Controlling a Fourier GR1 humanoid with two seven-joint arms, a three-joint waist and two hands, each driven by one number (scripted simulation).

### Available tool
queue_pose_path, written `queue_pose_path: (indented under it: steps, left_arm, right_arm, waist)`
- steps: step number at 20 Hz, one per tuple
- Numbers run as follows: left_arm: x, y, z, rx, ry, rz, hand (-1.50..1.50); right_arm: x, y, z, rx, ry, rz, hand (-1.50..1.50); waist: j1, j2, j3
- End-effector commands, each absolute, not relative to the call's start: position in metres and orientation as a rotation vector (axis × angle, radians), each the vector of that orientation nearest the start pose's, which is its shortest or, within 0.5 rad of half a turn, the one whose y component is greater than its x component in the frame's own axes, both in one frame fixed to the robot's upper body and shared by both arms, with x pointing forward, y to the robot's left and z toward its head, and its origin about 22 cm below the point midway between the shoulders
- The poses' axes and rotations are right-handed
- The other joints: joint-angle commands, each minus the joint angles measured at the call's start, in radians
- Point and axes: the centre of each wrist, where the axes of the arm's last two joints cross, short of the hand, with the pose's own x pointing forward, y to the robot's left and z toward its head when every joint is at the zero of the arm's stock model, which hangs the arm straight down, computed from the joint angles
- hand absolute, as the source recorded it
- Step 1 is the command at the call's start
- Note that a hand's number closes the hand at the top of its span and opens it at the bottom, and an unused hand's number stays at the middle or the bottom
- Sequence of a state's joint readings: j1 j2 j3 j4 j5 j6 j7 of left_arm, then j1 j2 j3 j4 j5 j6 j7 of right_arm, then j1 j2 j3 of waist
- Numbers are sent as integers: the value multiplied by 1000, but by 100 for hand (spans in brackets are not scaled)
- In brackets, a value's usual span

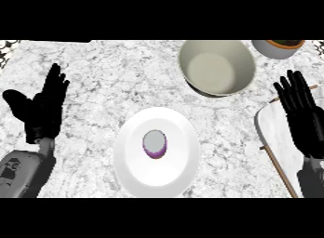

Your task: Pick the can from the plate and place it in the bowl

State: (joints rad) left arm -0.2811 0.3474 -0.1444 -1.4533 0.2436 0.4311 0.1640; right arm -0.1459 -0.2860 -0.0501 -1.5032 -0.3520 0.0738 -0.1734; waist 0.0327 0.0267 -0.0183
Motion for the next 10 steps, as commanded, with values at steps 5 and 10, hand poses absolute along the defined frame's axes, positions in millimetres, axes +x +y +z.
queue_pose_path:
  steps: [5, 10]
  left_arm:
    - [316, 266, 95, 245, -1764, -4, 0]
    - [310, 282, 90, 255, -1751, -2, 0]
  right_arm:
    - [284, -100, 89, 565, -1870, 346, -150]
    - [283, -91, 82, -49, -2065, 329, -150]
  waist:
    - [69, -27, 11]
    - [17, -44, 6]
